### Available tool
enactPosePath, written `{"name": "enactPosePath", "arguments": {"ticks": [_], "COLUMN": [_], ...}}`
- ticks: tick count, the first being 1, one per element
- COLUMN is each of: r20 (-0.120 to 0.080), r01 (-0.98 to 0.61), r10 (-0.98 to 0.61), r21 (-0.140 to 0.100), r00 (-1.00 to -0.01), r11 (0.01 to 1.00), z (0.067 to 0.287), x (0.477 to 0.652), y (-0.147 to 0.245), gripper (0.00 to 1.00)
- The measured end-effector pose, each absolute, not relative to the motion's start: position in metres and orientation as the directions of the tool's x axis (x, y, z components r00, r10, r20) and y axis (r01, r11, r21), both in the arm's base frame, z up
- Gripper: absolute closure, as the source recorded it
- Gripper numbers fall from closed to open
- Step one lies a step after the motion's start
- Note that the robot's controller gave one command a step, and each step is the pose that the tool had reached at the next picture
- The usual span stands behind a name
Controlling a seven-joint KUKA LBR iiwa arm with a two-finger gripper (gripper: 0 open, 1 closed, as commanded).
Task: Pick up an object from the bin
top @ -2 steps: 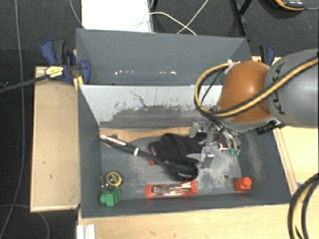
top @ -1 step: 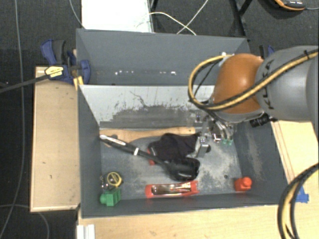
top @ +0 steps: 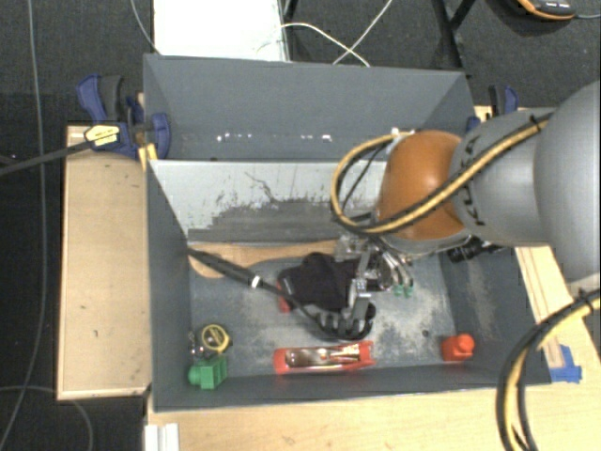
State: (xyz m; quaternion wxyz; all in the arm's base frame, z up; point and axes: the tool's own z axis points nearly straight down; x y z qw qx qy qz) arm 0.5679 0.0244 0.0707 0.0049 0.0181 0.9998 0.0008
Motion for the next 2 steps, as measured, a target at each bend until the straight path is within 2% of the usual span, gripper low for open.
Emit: {"name": "enactPosePath", "arguments": {"ticks": [1, 2], "r20": [-0.024, -0.024], "r01": [0.095, 0.094], "r10": [0.095, 0.094], "r21": [0.001, 0.001], "r00": [-0.995, -0.995], "r11": [0.996, 0.996], "z": [0.0718, 0.0719], "x": [0.5735, 0.5733], "y": [0.0165, 0.0165], "gripper": [1.0, 1.0]}}
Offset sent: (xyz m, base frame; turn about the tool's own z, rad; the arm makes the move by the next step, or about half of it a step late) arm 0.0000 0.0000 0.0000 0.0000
